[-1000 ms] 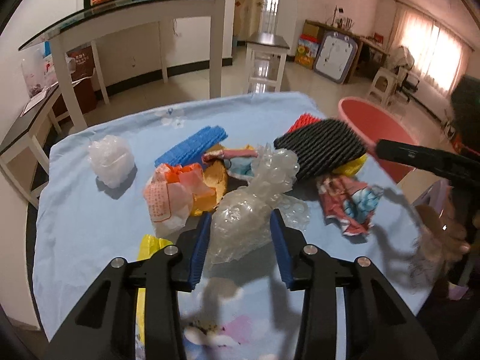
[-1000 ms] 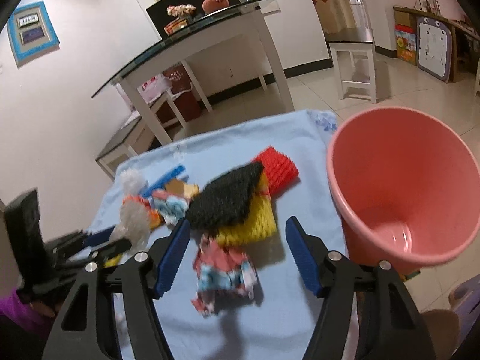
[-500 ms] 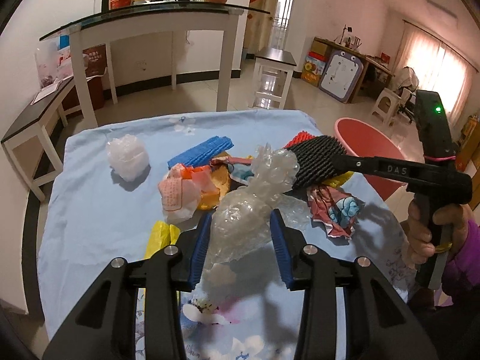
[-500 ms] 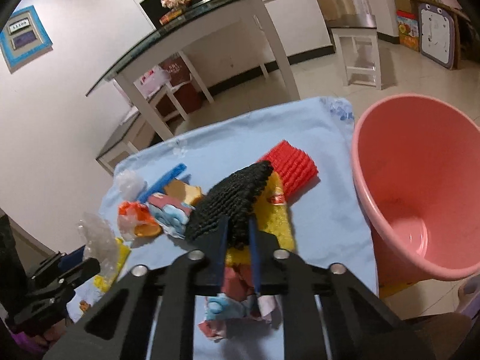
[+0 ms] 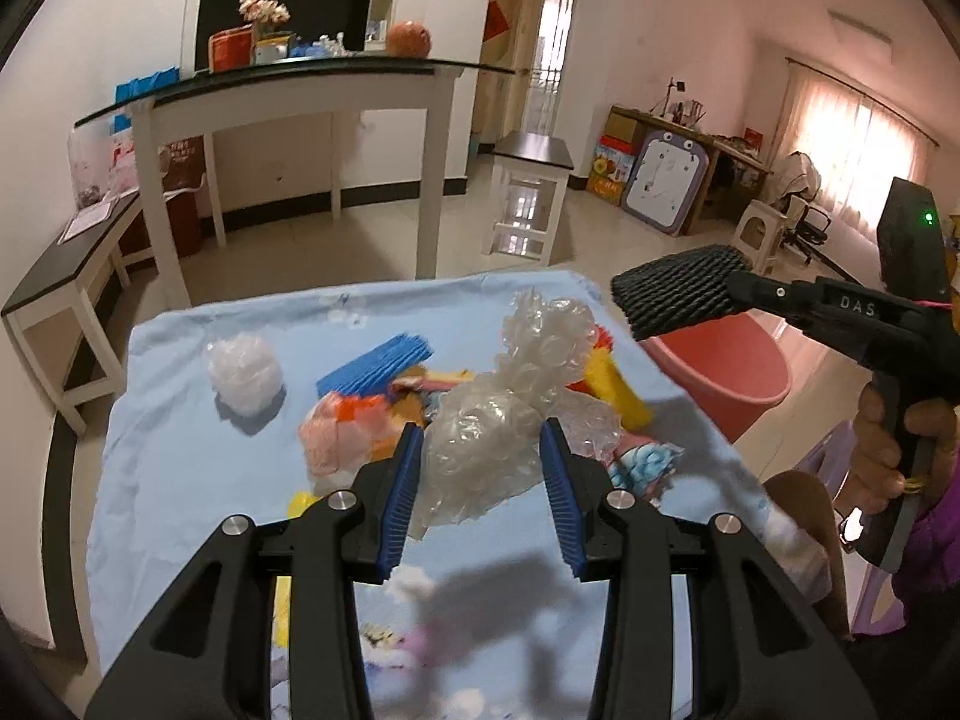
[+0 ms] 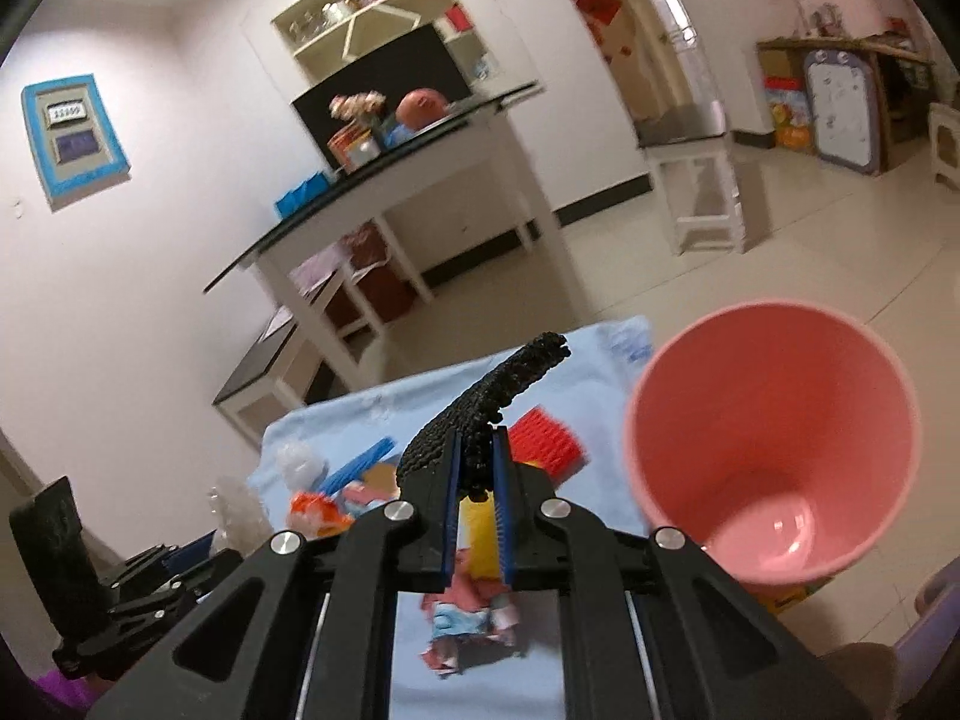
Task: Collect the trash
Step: 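Carry both items over the pink bucket and open both grippers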
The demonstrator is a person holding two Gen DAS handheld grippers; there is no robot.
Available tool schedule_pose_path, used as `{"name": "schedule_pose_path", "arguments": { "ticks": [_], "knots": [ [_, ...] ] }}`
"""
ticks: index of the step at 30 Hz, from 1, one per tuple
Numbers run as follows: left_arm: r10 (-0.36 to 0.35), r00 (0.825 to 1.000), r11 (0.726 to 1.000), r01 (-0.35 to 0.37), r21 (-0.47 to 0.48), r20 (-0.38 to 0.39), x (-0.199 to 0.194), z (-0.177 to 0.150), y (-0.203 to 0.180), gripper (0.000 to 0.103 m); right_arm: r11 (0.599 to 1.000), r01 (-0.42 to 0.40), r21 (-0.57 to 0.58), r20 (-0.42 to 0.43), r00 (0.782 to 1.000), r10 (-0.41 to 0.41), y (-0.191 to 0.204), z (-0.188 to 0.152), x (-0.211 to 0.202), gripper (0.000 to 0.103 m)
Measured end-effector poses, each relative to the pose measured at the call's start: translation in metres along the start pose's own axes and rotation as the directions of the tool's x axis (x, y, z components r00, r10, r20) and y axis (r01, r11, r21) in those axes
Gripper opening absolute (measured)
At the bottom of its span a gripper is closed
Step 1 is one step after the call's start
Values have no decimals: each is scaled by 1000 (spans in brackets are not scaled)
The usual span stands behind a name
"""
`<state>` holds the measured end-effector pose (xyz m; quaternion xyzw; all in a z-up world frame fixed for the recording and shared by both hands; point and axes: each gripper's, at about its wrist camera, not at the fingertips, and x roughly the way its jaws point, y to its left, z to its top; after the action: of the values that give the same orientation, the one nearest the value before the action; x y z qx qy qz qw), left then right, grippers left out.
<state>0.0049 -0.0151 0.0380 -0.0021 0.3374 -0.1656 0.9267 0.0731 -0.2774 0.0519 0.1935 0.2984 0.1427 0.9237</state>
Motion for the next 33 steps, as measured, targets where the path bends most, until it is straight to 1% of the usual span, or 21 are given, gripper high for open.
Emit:
{"name": "schedule_pose_path", "arguments": {
  "ticks": [4, 10, 14, 17, 19, 21, 24, 29, 31, 33],
  "knots": [
    [-38, 999, 999, 37, 31, 22, 3, 10, -21, 41, 998, 63, 31, 39, 997, -65, -21, 3, -19, 9],
    [-108, 994, 992, 105, 66, 35, 21, 27, -59, 41, 983, 168, 70, 56, 983, -172, -54, 1, -41, 9],
    [-155, 988, 986, 153, 60, 23, 37, 39, -80, 41, 967, 248, 64, 68, 965, -252, -69, -1, -52, 9],
    [-188, 982, 981, 186, 61, 21, 49, 50, -96, 41, 955, 294, 52, 71, 952, -297, -77, -4, -54, 9],
    [-210, 978, 976, 209, 57, 16, 59, 58, -107, 41, 940, 340, 32, 79, 937, -341, -81, -4, -54, 9],
    [-226, 974, 973, 226, 48, 2, 71, 64, -115, 41, 926, 377, 8, 84, 923, -376, -84, -5, -54, 10],
    [-265, 964, 964, 266, 28, -28, 93, 72, -130, 41, 913, 407, 1, 76, 911, -406, -92, -7, -48, 10],
    [-334, 937, 942, 336, -2, -104, 132, 77, -154, 41, 899, 438, 2, 47, 898, -438, -106, -14, -38, 10],
    [-343, 931, 939, 345, -7, -129, 147, 80, -163, 41, 894, 447, 3, 29, 894, -447, -113, -17, -33, 10],
    [-333, 930, 942, 337, 1, -155, 162, 81, -170, 41, 890, 455, 2, 10, 890, -455, -117, -20, -28, 11]
  ]
}}
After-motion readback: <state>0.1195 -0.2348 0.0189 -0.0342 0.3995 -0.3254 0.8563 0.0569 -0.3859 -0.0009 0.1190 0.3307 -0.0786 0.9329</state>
